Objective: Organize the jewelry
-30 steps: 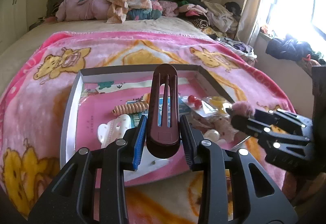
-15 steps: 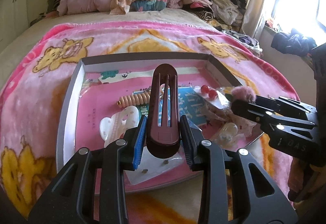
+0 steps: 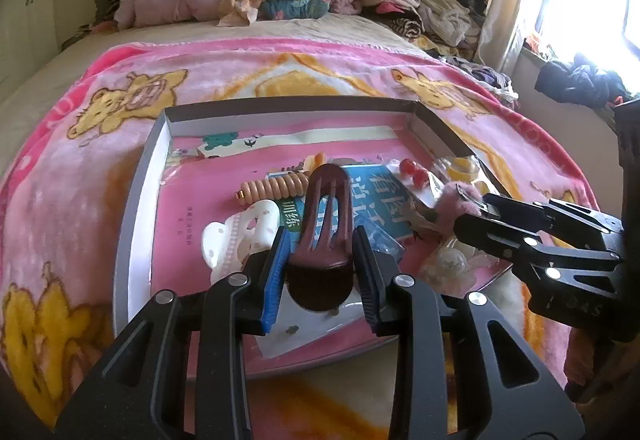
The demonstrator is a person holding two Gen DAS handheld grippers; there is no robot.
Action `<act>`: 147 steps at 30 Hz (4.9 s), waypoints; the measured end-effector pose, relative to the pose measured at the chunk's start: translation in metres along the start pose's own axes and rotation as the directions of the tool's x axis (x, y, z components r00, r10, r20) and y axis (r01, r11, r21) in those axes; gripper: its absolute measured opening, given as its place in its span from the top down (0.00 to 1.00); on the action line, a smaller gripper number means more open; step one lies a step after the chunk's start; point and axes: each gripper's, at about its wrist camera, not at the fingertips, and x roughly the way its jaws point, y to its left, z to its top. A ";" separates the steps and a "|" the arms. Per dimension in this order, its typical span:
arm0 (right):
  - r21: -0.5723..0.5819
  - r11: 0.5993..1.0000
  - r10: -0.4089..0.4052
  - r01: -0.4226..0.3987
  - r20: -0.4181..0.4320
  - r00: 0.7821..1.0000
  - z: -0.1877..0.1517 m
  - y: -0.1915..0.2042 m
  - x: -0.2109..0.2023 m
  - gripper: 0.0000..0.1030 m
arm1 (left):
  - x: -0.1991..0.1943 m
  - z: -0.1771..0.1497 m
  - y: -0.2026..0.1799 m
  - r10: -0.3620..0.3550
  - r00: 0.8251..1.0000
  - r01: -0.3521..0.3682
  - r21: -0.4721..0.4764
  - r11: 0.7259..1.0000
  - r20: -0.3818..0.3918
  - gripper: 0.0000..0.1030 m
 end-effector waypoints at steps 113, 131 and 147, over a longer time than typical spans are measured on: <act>0.000 0.980 -0.177 0.199 0.456 0.872 -0.133 0.052 -0.163 0.06 | -0.162 -0.104 -0.021 0.125 0.931 -0.116 -0.047 0.992 0.342 0.11; -0.002 0.980 -0.174 0.197 0.461 0.870 -0.133 0.053 -0.164 0.06 | -0.162 -0.105 -0.022 0.123 0.931 -0.115 -0.046 0.992 0.343 0.11; -0.012 0.983 -0.158 0.185 0.463 0.872 -0.132 0.056 -0.163 0.06 | -0.162 -0.106 -0.022 0.124 0.931 -0.116 -0.045 0.992 0.344 0.11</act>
